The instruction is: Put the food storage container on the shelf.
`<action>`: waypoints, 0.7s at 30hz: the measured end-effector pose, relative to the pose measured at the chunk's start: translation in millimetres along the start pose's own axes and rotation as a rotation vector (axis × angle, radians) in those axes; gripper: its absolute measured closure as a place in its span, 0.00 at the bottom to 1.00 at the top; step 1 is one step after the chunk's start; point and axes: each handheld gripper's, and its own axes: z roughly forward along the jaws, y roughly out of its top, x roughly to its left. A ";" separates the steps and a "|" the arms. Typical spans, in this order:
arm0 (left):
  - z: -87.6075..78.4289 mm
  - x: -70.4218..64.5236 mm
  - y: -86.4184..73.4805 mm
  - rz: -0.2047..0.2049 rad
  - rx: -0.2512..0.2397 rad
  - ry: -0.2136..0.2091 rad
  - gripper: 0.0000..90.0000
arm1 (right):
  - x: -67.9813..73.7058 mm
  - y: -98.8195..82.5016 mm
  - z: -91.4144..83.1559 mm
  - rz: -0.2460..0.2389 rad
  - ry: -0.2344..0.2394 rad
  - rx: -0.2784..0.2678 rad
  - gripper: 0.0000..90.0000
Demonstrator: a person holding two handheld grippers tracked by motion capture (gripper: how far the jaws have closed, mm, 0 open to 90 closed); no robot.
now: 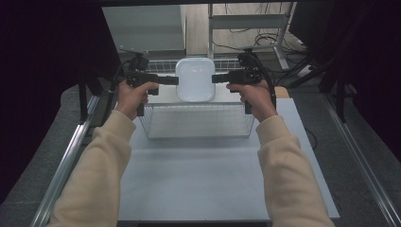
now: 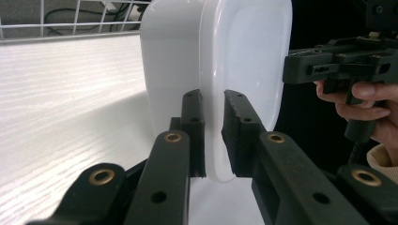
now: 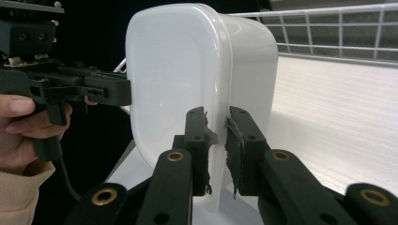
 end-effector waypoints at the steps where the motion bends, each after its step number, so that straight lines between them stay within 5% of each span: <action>1: 1.1 1.8 1.1 -0.006 -0.005 -0.006 0.89 | -2.0 0.7 1.2 0.009 -0.003 -0.001 0.88; 13: 14.0 22.5 11.3 -0.135 -0.009 -0.045 0.82 | -26.3 4.6 18.5 0.164 0.036 0.025 0.80; 16: 17.3 30.5 12.2 -0.184 -0.020 -0.076 0.81 | -33.0 2.7 22.0 0.205 0.050 -0.018 0.80; 21: 21.9 37.6 12.7 -0.215 -0.039 -0.086 0.79 | -34.8 3.8 23.5 0.217 0.058 -0.022 0.79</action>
